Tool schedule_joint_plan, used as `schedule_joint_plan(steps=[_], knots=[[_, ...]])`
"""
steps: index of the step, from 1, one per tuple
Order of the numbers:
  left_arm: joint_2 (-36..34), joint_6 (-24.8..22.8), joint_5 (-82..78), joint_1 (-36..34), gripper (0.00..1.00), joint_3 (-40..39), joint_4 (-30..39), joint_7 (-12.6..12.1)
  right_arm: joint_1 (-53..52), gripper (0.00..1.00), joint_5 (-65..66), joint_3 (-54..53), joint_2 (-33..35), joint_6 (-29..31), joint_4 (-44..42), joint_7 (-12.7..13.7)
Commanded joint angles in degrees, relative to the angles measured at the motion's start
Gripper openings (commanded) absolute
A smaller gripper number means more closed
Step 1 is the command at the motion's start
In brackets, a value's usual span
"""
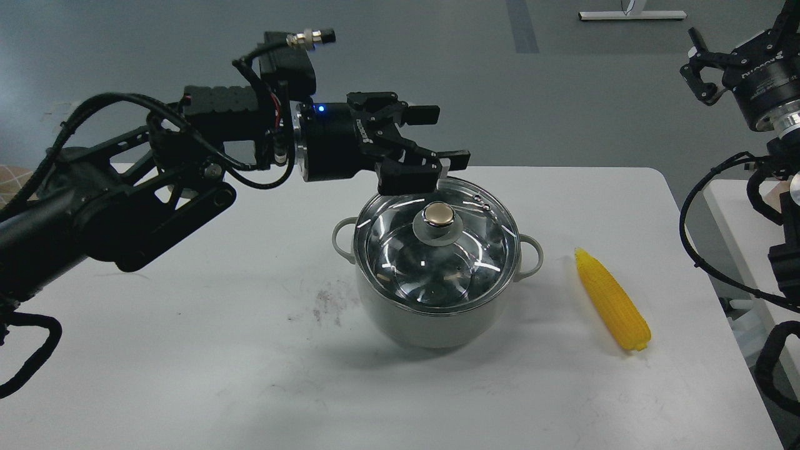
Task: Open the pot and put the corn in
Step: 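Reach the left gripper over the pot and grasp the lid knob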
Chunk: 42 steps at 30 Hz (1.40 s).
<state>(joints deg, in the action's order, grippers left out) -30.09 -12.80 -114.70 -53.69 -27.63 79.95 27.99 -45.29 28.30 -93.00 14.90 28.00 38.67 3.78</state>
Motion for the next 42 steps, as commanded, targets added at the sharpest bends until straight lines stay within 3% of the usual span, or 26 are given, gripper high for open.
schedule_joint_plan(steps=[1, 14, 24, 29, 36, 41, 42], knots=[[-0.23, 8.90, -5.95, -0.45, 0.89, 9.94, -2.42, 0.01, 0.03, 1.00, 0.00, -0.07, 0.22, 0.00, 0.00, 0.00], [0.82, 10.68, -7.12, 0.17, 0.89, 10.49, -5.59, 0.01, 0.99, 1.00, 0.00, -0.16, 0.22, 0.00, 0.44, 0.00], [5.57, 10.69, -4.74, 0.26, 0.85, 10.58, -11.83, 0.01, 1.17, 1.00, 0.00, -0.16, 0.30, 0.00, 0.44, 0.00], [5.66, 10.60, -4.92, 0.26, 0.64, 11.28, -12.79, 0.01, 1.52, 1.00, 0.00, -0.42, 0.39, 0.00, 0.44, 0.00], [5.66, 10.69, -4.92, 0.43, 0.54, 11.28, -12.89, 0.01, 1.78, 1.00, 0.00, -0.42, 0.92, 0.00, 0.35, 0.00], [5.22, 10.86, -5.00, 1.48, 0.32, 10.84, -12.62, 0.01, 1.78, 1.00, 0.00, -0.42, 0.92, 0.00, 0.35, 0.00], [5.22, 10.86, -5.00, 1.49, 0.32, 10.84, -12.62, 0.01, 1.78, 1.00, 0.00, -0.42, 0.92, 0.00, 0.35, 0.00]])
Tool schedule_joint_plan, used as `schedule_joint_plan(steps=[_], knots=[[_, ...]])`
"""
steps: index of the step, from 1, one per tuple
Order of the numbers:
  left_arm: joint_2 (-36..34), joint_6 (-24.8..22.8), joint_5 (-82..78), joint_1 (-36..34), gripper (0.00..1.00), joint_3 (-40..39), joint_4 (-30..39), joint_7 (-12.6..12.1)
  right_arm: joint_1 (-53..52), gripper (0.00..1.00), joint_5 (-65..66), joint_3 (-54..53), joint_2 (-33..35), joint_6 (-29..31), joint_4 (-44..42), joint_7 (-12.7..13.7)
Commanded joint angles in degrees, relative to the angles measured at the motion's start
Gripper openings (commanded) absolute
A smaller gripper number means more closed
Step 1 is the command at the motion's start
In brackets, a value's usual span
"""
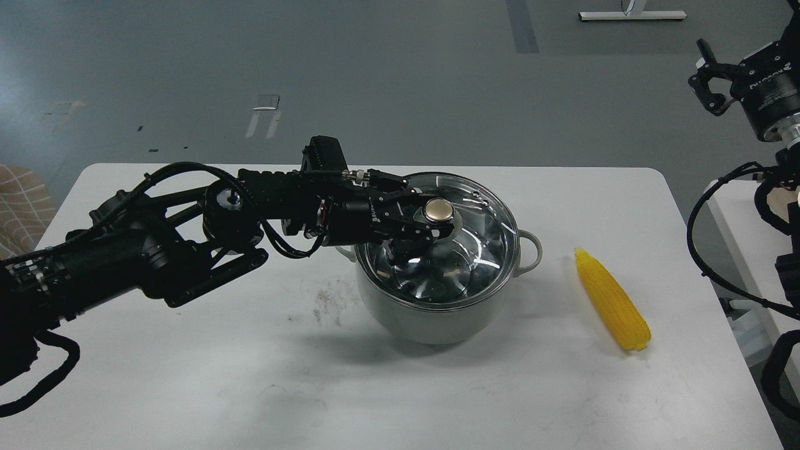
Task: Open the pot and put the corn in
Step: 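Reach the left gripper over the pot and grasp the lid knob, then lift the glass lid with the left gripper and set it down beside the pot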
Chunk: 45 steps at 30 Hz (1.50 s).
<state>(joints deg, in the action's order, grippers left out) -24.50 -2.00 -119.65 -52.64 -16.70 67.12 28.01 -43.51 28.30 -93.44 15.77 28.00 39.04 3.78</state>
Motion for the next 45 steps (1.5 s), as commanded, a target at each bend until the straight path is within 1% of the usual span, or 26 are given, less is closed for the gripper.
schedule_joint_plan(steps=[1, 3, 8, 11, 14, 16, 18, 20, 21, 22, 24, 26, 27, 28, 30, 32, 34, 38, 40, 43, 45], knots=[[-0.72, 0.24, -0.06, 0.52, 0.28, -0.26, 0.82, -0.01, 0.09, 1.00, 0.00, 0.01, 0.05, 0.00, -0.02, 0.00], [-1.07, 0.51, -0.06, 0.43, 0.26, -0.35, 1.96, -0.01, 0.09, 1.00, 0.00, -0.08, 0.14, 0.00, -0.02, 0.00], [-3.26, 0.42, 0.03, -0.27, 0.26, -1.14, 6.00, -0.01, 0.44, 1.00, 0.00, -0.08, 0.32, 0.00, -0.02, 0.00], [-6.08, 0.33, 0.55, -1.15, 0.26, -3.25, 8.38, -0.01, 0.79, 1.00, 0.00, -0.08, 0.32, 0.00, -0.02, 0.00], [-10.37, 0.16, 1.34, -1.32, 0.26, -5.45, 10.40, -0.01, 0.88, 1.00, 0.00, -0.08, 0.41, 0.00, -0.02, 0.00], [-14.77, 0.07, 2.57, -1.24, 0.26, -6.77, 11.89, -0.01, 1.14, 1.00, 0.00, -0.08, 0.76, 0.00, -0.02, 0.00], [-22.12, 0.07, 5.02, -0.71, 0.26, -7.82, 13.21, -0.01, 1.32, 1.00, 0.00, -0.08, 0.84, 0.00, -0.02, 0.00], [-25.93, 0.16, 6.09, -0.18, 0.26, -8.17, 13.74, -0.01, 1.41, 1.00, 0.00, -0.08, 0.84, 0.00, -0.10, 0.00], [-29.86, 0.42, 7.22, 0.95, 0.26, -8.35, 13.74, -0.01, 1.67, 1.00, 0.00, -0.08, 0.84, 0.00, -0.10, 0.00], [-31.64, 0.51, 8.11, 1.83, 0.26, -8.35, 13.74, -0.01, 1.76, 1.00, 0.00, -0.08, 0.84, 0.00, -0.10, 0.00], [-37.87, 1.12, 14.75, 6.65, 0.26, -8.18, 13.13, -0.01, 1.93, 1.00, 0.00, -0.08, 0.84, 0.00, -0.10, 0.00], [-40.35, 1.65, 17.86, 8.69, 0.26, -7.48, 12.34, -0.01, 2.02, 1.00, 0.00, -0.08, 0.84, 0.00, -0.10, 0.00], [-42.27, 2.17, 19.61, 10.87, 0.26, -7.39, 10.94, -0.01, 2.02, 1.00, 0.00, -0.08, 0.84, 0.00, -0.10, 0.00], [-42.90, 2.61, 20.06, 12.20, 0.26, -7.39, 10.06, -0.01, 2.02, 1.00, 0.00, -0.08, 0.84, 0.00, -0.10, 0.00], [-43.43, 5.50, 20.33, 16.24, 0.26, -7.39, 6.47, -0.01, 2.02, 1.00, 0.00, 0.01, 0.76, 0.00, -0.02, 0.00], [-42.91, 7.70, 20.77, 18.53, 0.26, -7.39, 4.18, -0.01, 2.11, 1.00, 0.00, 0.01, 0.76, 0.00, -0.02, 0.00], [-42.56, 8.67, 21.47, 19.84, 0.26, -7.39, 3.21, -0.01, 2.20, 1.00, 0.00, 0.01, 0.67, 0.00, 0.07, 0.00], [-39.58, 11.84, 23.23, 26.52, 0.26, -7.30, -0.04, -0.01, 2.46, 1.00, 0.00, -0.08, 0.76, 0.00, 0.42, 0.00], [-38.17, 12.55, 23.23, 27.67, 0.26, -7.30, -2.42, -0.01, 2.55, 1.00, 0.00, -0.08, 0.76, 0.00, 0.42, 0.09], [-33.78, 14.13, 22.79, 29.52, 0.27, -7.03, -9.17, -0.01, 2.55, 1.00, 0.00, 0.01, 0.76, 0.00, 0.42, 0.09], [-32.28, 14.66, 22.70, 29.88, 0.27, -6.95, -10.60, -0.01, 2.55, 1.00, 0.00, 0.01, 0.76, 0.00, 0.51, 0.00]])
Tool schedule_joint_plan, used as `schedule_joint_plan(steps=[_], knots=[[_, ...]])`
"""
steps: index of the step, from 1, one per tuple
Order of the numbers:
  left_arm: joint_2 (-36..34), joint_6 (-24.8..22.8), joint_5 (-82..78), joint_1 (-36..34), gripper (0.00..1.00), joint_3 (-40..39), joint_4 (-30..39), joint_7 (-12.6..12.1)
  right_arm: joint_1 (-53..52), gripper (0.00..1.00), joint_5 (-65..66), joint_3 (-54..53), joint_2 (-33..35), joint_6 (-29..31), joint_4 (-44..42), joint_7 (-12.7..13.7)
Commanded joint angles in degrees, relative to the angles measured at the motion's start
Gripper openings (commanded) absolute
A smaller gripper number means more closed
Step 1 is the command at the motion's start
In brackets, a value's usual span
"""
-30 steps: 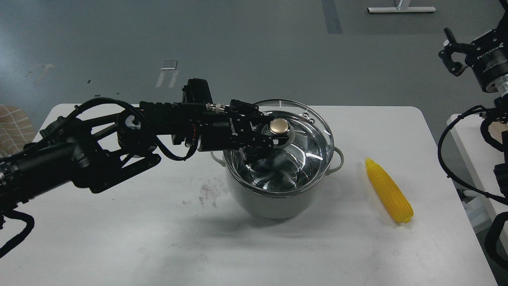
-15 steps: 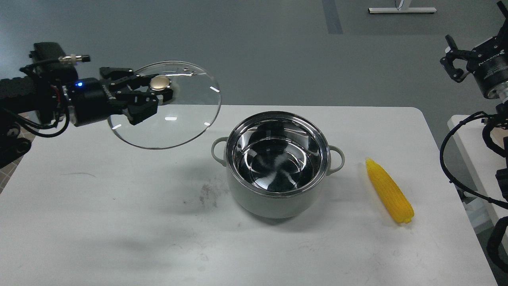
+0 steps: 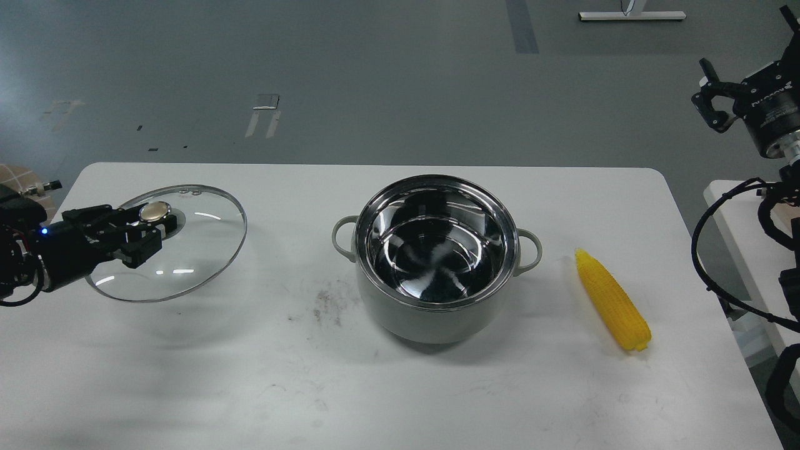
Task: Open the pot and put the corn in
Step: 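Lift the glass lid with the left gripper and set it down beside the pot, then raise the left gripper away from the lid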
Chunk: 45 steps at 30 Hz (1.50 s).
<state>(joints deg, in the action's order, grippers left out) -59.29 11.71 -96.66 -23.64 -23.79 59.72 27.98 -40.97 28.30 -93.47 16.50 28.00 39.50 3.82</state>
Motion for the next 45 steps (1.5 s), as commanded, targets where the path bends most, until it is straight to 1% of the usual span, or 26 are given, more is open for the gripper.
schedule_joint_plan(steps=[1, 3, 6, 11, 12, 15, 17, 18, 19, 20, 23, 28, 32, 34, 35, 36, 37, 38, 40, 42, 43, 44, 45], knots=[[2.68, 1.03, -0.20, 0.88, 0.27, 0.24, -3.46, 0.02, 0.01, 1.00, 0.00, 0.04, 0.02, 0.00, 0.06, -0.04], [2.86, 1.03, -0.11, 0.88, 0.28, 0.68, -3.47, 0.02, 0.01, 1.00, 0.00, 0.04, -0.07, 0.00, 0.06, 0.05], [2.95, 1.03, -0.29, 0.97, 0.34, 2.16, -3.47, 0.02, 0.01, 1.00, 0.00, 0.04, -0.07, 0.00, 0.14, 0.05], [3.13, 1.12, -0.02, 1.06, 0.34, 3.93, -3.73, 0.02, 0.10, 1.00, 0.00, 0.12, -0.07, 0.00, 0.93, 0.05], [3.13, 1.12, 0.07, 1.06, 0.38, 3.93, -3.73, 0.02, 0.01, 1.00, 0.00, 0.13, -0.07, 0.00, 0.93, 0.05], [3.21, 1.12, 0.24, 1.06, 0.45, 3.93, -3.73, 0.02, 0.10, 1.00, 0.00, 0.13, -0.07, 0.00, 1.02, 0.05], [3.56, 1.12, 0.50, 1.06, 0.63, 3.84, -3.73, 0.02, 0.10, 1.00, 0.00, 0.13, -0.07, 0.00, 1.28, 0.05], [4.17, 1.12, 0.77, 0.97, 0.77, 3.75, -3.73, 0.02, 0.44, 1.00, 0.00, 0.13, 0.02, 0.00, 1.55, 0.05], [4.44, 1.12, 1.12, 0.88, 0.81, 3.58, -3.73, 0.02, 0.71, 1.00, 0.00, 0.13, 0.11, 0.00, 1.81, 0.05], [4.44, 1.12, 1.12, 0.88, 0.81, 3.58, -3.73, 0.02, 0.71, 1.00, 0.00, 0.13, 0.11, 0.00, 1.81, 0.05], [4.09, 1.12, 1.12, 0.79, 0.85, 3.93, -3.73, 0.02, 0.80, 1.00, 0.00, 0.13, 0.20, 0.00, 1.81, 0.14], [3.83, 1.12, 1.21, 0.79, 0.86, 3.32, -3.47, 0.02, 0.80, 1.00, 0.00, 0.21, 0.90, 0.00, 2.51, 0.22], [3.83, 0.68, 6.03, -1.84, 0.87, -0.63, -2.94, 0.02, 1.59, 1.00, 1.14, 2.58, 3.09, 0.00, 4.97, 0.84], [3.83, -0.20, 11.39, -6.05, 0.87, -1.69, -2.76, 0.02, 2.47, 1.00, 2.46, 7.05, 6.51, 0.00, 9.27, 0.93], [4.18, -1.94, 15.15, -9.37, 0.87, -2.30, -2.76, 0.02, 2.56, 1.00, 4.11, 10.64, 9.57, 0.00, 12.59, 0.93], [4.53, -5.26, 19.97, -13.06, 0.87, -2.66, -2.76, 0.02, 2.47, 1.00, 6.31, 14.24, 12.82, 0.00, 15.84, 0.84], [4.62, -7.21, 22.98, -14.83, 0.87, -2.84, -2.85, 0.02, 2.56, 1.00, 7.37, 15.76, 14.42, 0.00, 17.35, 0.93], [5.06, -11.06, 30.58, -17.90, 0.87, -3.53, -2.94, 0.02, 2.47, 1.00, 9.47, 18.03, 16.96, 0.00, 19.81, 0.93], [6.28, -13.98, 39.40, -20.38, 0.87, -4.42, -3.29, 0.02, 2.47, 1.00, 11.33, 19.46, 18.91, 0.00, 21.49, 0.84], [8.39, -18.37, 56.06, -24.41, 0.87, -5.38, -3.82, 0.02, 2.91, 1.00, 14.22, 20.60, 21.98, 0.00, 23.95, 0.84], [8.75, -19.35, 59.45, -25.39, 0.87, -5.39, -3.73, 0.02, 2.91, 1.00, 15.20, 20.87, 22.78, 0.00, 24.57, 0.84], [9.01, -21.62, 64.96, -27.23, 0.91, -5.56, -3.73, 0.02, 3.08, 1.00, 17.55, 21.83, 24.44, 0.00, 25.88, 0.84], [9.28, -22.78, 67.63, -27.94, 0.91, -5.56, -3.73, 0.02, 3.17, 1.00, 19.06, 22.53, 25.32, 0.00, 26.59, 0.84]])
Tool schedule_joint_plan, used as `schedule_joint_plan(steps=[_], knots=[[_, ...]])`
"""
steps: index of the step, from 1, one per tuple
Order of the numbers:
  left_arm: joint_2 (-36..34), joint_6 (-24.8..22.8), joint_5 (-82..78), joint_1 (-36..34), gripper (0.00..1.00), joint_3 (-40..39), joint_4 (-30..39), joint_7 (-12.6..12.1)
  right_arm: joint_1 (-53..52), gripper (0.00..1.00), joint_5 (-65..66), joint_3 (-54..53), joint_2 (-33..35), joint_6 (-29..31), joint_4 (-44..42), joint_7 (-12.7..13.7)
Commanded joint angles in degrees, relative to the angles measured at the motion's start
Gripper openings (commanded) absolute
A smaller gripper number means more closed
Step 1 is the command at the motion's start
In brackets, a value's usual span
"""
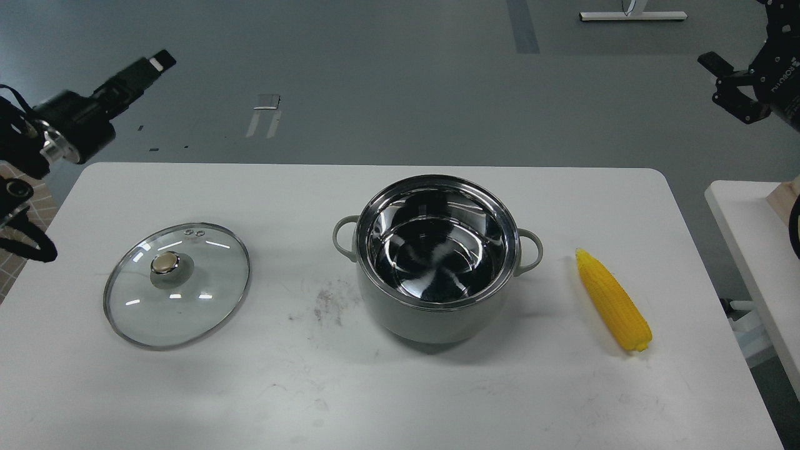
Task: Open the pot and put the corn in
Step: 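Raise the left gripper away from the lid, then lower the right gripper onto the yellow corn cob and grasp it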
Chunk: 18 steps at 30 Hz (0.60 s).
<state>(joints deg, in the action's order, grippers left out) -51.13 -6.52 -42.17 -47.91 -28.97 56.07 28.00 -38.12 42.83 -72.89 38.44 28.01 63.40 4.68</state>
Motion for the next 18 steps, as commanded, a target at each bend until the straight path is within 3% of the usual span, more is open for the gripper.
schedule_joint_plan(steps=[1, 3, 9, 13, 18], knots=[[1.47, -5.43, 15.52, -4.20, 0.92, -0.47, -0.17, 0.00, 0.42, 1.00, 6.19, 2.83, 4.36, -0.01, 3.48, -0.03], [3.40, -7.45, 22.29, -5.52, 0.93, -2.31, -1.57, 0.00, 0.42, 1.00, 11.81, 5.47, 6.73, -0.01, 6.38, -0.11], [13.50, -16.94, 29.69, -7.46, 0.93, -13.38, -17.12, 0.00, 0.59, 1.00, 30.80, 10.05, 8.85, -0.01, 15.08, -0.47], [20.26, -20.02, 31.01, -7.72, 0.95, -24.62, -27.31, -7.41, 3.22, 1.00, 43.44, 13.90, 8.06, -0.01, 15.62, -0.99], [24.22, -21.48, 29.96, -8.07, 0.96, -25.00, -29.00, -9.19, 3.49, 1.00, 53.46, 21.28, 4.37, -0.01, 14.83, -2.04]])
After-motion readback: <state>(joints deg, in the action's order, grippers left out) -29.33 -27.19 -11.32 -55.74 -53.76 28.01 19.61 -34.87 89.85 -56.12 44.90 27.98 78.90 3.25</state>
